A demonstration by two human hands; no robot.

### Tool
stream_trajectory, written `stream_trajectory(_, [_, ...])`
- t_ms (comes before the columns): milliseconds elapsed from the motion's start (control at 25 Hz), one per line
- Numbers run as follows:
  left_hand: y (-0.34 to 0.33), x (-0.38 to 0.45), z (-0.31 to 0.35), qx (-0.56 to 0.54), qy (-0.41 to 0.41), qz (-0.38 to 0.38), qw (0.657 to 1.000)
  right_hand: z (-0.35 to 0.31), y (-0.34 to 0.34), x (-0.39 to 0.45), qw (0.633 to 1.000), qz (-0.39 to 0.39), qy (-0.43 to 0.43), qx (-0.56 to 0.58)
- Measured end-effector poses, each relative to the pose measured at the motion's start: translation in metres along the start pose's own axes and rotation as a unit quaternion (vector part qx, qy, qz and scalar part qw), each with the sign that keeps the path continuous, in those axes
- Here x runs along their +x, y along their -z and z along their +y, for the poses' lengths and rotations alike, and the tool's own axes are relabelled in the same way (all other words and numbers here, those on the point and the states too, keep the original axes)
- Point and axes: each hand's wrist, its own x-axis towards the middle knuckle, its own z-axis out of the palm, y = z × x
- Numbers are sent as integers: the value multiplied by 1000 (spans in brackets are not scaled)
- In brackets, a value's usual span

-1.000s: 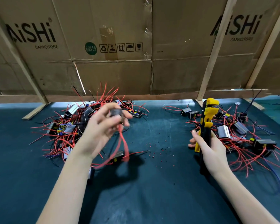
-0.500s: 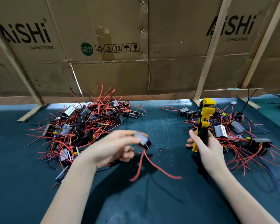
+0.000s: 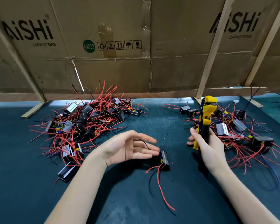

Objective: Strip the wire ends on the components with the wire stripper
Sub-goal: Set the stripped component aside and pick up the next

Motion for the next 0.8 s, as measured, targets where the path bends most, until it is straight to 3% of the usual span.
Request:
stream_trajectory(160, [4, 0, -3, -32, -31, -31, 999, 2, 2, 0, 1000, -4, 5, -19])
stream_trajectory(440, [-3, 10, -16, 101, -114, 98, 983, 0, 4, 0, 999, -9, 7, -40])
stream_trajectory(560, [-3, 13, -17, 70, -121, 141, 980, 1, 5, 1, 999, -15, 6, -33])
stream_trajectory(800, [-5, 13, -13, -13, -145, 142, 979, 2, 4, 1, 996, -49, 23, -67])
